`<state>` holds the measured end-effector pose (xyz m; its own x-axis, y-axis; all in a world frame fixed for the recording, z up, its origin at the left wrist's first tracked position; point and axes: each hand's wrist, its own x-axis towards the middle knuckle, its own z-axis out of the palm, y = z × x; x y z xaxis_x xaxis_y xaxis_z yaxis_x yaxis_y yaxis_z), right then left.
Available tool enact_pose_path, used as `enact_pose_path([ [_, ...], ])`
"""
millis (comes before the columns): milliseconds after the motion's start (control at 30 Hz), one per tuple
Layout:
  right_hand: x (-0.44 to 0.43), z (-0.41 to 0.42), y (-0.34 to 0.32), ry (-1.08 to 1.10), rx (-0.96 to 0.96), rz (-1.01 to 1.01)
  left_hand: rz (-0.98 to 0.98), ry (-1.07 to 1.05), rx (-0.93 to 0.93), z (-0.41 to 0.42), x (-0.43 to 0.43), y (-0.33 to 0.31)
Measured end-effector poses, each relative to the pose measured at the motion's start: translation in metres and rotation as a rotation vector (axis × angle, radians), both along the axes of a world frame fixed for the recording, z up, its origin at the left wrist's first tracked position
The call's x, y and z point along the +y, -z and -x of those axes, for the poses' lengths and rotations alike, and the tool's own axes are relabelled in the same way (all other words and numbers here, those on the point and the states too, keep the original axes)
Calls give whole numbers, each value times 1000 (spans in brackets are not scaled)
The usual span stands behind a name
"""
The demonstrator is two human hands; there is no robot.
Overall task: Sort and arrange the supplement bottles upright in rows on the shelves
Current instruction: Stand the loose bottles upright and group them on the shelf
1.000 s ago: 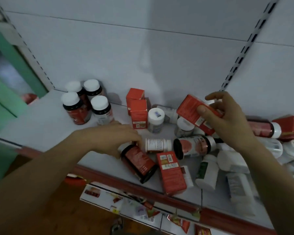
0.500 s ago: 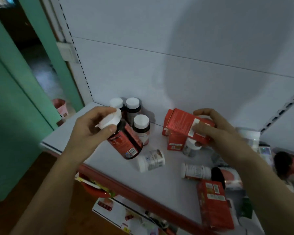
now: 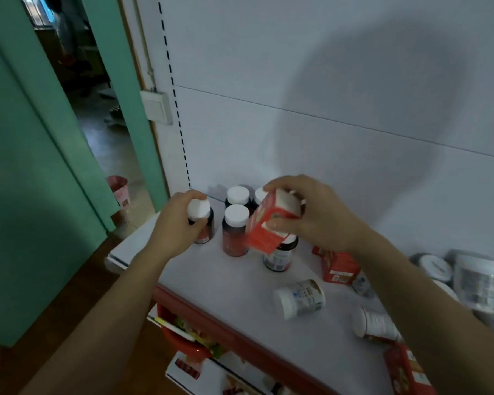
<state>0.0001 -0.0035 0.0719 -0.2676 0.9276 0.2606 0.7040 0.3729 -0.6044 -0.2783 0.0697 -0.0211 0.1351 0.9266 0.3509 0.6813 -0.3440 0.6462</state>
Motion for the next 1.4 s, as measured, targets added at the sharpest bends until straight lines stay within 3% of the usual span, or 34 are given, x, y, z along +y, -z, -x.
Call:
enact_pose_path([
  [67, 5, 15, 12, -124, -147, 38, 52, 22, -77, -3, 14, 6],
  [167, 11, 35, 38, -119, -369, 72, 192, 108, -269, -5, 29, 5],
  [267, 13, 42, 62, 15, -634, -58, 239, 189, -213, -7, 33, 3],
  [333, 11, 37, 69, 82, -600, -60, 218, 200, -155, -8, 27, 2],
  [433, 1, 13, 65, 123, -440, -6, 20, 183, -24, -8, 16, -5],
  [533, -14, -33, 55, 217, -407, -57, -106, 220, 92, -13, 12, -26],
  [833, -108, -167, 50, 509, -603, -76, -357, 582, 451, -107, 8, -58],
  [1000, -172, -198, 61, 626, -663, 8, -423, 891, 467, -174, -29, -39],
  [1133, -209, -201, 69, 585, -620, 206, -406, 1174, 456, -220, -75, -14],
  [1267, -215, -203, 83, 591, -727, 325, -337, 1467, 720, -253, -120, 4],
  [1400, -198, -213, 85, 594, -866, 403, -423, 1483, 811, -279, -139, 10],
])
